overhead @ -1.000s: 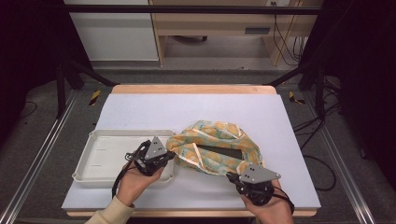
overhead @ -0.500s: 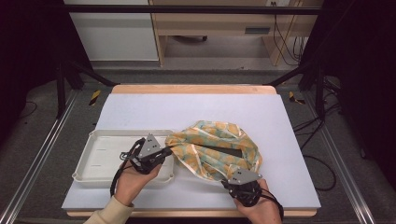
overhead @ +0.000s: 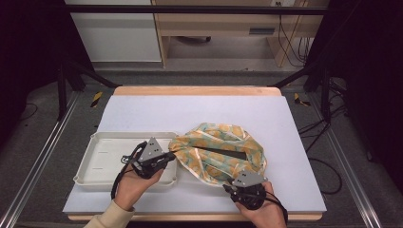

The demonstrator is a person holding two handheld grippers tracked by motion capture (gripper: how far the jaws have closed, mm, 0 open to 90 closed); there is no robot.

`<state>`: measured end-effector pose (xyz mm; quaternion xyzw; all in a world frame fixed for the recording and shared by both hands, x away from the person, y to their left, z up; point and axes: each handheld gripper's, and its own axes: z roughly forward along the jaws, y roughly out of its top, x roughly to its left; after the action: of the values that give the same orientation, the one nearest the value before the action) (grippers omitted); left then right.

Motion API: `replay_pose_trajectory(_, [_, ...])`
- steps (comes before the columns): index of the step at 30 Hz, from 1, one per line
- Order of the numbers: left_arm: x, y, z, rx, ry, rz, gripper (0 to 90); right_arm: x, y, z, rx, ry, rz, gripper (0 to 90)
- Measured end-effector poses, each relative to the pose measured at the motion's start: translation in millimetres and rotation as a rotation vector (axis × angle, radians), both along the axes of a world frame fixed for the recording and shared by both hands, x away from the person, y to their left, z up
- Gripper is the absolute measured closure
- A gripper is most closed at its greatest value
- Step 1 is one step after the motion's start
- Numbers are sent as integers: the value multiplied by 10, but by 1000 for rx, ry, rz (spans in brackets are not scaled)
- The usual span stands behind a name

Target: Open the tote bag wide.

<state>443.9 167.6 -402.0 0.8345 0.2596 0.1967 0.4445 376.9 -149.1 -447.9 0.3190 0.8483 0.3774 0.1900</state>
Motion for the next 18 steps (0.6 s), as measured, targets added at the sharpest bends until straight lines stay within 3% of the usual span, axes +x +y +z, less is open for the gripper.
replay_pose_trajectory(4, [-1,5,-2,5,-1,-5,900,-58,40,192,15,-36,10,588])
replay_pose_trajectory(10, [-5,19,-24,17,4,-10,900,-70,57,488,45,-79,27,531])
replay_pose_trajectory(18, [-8,25,-21,18,8,-18,900,-14,23,667,40,-103,20,475])
